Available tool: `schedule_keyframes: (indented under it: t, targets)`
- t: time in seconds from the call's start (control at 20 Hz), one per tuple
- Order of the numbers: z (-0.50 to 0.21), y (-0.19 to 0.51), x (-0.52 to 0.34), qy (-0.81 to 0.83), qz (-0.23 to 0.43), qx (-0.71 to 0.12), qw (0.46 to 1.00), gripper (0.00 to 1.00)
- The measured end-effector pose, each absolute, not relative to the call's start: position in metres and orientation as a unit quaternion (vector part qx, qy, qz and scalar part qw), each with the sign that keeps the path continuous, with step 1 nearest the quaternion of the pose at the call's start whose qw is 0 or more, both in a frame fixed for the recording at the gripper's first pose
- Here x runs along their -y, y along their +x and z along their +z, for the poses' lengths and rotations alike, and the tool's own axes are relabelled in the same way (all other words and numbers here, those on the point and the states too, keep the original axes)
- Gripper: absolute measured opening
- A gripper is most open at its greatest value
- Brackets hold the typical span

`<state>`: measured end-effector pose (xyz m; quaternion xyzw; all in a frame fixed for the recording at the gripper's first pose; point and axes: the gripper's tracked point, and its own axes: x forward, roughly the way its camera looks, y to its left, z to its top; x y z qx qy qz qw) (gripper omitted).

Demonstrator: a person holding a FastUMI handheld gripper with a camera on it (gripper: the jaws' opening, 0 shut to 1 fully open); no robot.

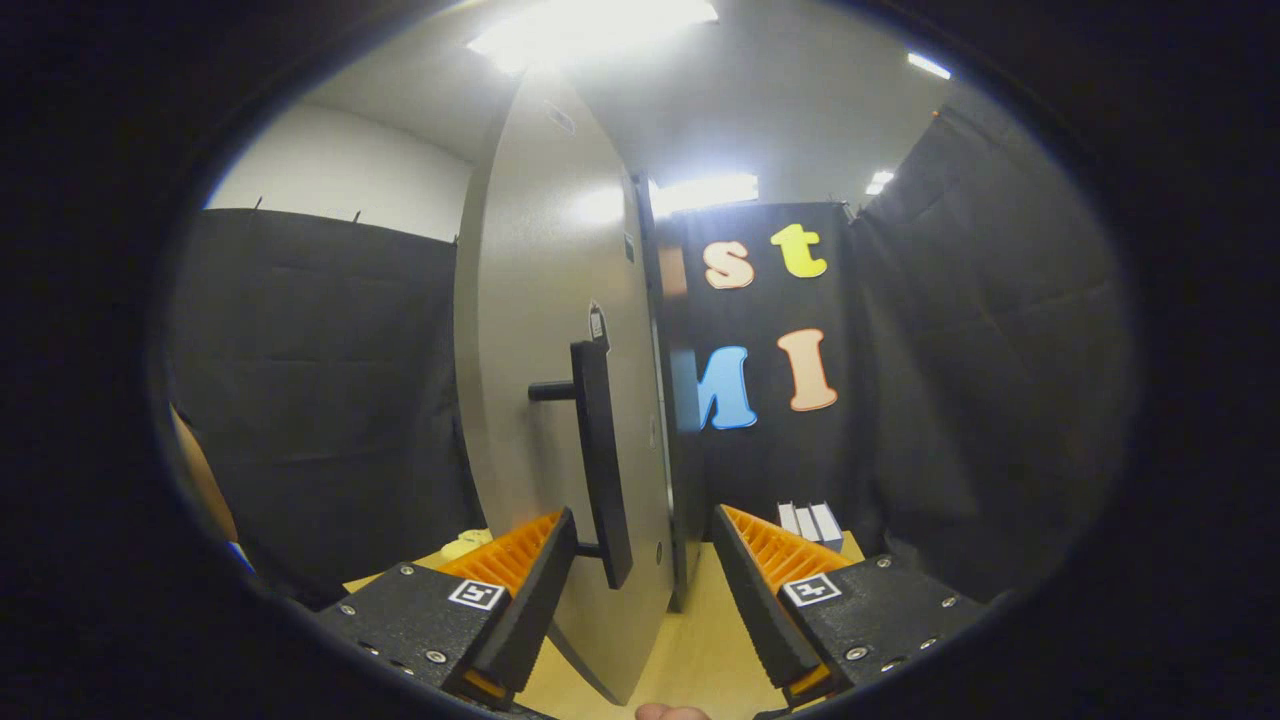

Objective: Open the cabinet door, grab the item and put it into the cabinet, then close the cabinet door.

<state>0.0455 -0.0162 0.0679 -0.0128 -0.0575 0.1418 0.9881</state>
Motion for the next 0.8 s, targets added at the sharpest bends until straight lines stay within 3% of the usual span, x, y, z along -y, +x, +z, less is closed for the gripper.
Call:
schedule_keyframes:
  t: [0.15, 0.35, 0.8]
  targets:
    - [0.077, 0.019, 0.033, 0.036, 0.062, 0.107, 0.992, 0.89]
    - [0.056, -0.019, 0.018, -0.001, 0.003, 0.152, 0.988, 0.93]
    - [-0.089, 0.001, -0.112, -0.010, 0.017, 0.088, 0.996, 0.95]
